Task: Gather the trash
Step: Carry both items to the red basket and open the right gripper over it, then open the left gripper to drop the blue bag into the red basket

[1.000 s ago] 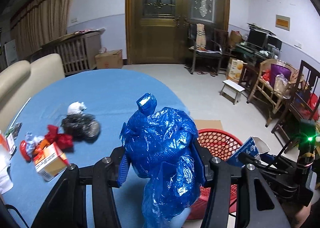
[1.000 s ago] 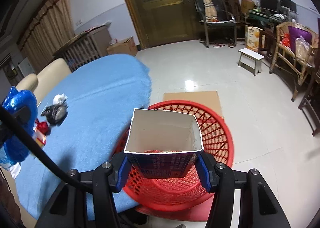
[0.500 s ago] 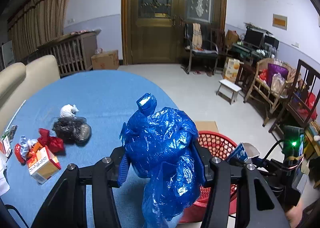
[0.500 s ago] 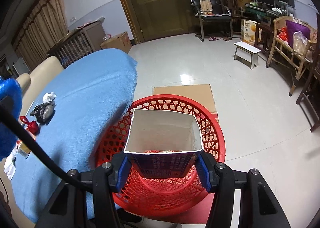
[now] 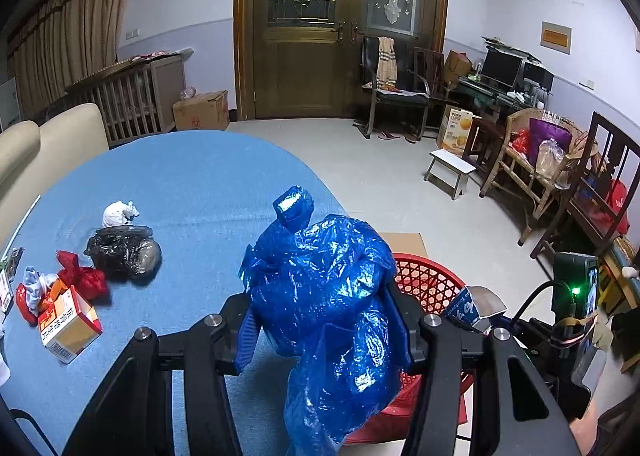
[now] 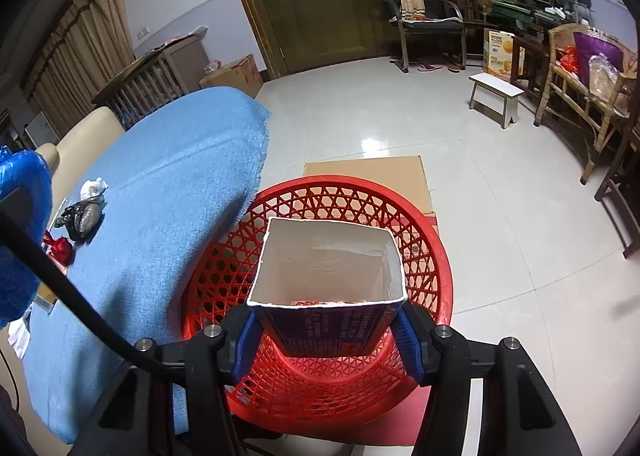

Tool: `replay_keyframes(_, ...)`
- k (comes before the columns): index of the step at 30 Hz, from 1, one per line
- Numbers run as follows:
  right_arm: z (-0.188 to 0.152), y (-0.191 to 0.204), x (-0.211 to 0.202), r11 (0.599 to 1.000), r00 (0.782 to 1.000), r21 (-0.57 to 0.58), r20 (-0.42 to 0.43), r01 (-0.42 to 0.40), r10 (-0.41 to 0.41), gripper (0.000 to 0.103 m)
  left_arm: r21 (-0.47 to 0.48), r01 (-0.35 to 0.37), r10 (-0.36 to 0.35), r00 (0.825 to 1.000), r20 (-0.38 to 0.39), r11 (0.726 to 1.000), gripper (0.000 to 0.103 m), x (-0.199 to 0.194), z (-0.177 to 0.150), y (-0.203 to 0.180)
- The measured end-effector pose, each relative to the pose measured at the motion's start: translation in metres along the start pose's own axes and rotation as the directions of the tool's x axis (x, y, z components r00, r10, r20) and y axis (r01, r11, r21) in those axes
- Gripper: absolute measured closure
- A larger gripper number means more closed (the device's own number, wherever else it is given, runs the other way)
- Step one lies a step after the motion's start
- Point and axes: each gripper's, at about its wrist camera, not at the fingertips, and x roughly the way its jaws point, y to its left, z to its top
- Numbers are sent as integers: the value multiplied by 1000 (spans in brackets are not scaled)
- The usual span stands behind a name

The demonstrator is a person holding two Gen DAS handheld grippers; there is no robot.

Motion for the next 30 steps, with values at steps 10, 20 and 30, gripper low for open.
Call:
replay_keyframes(10, 3, -6, 13, 999, 999, 19, -41, 28, -27, 18, 20, 10, -9, 999, -42, 1000, 47, 17, -1, -6)
replay_keyframes(20, 18, -44, -25, 989, 995, 142, 85, 43, -56, 18, 108, 81, -69, 991, -110, 991, 46, 46, -1, -48)
replay_keyframes(30, 23, -57, -38, 984, 991, 170, 112, 55, -74, 18, 180, 123, -82, 972, -221, 976, 28, 90, -2, -79)
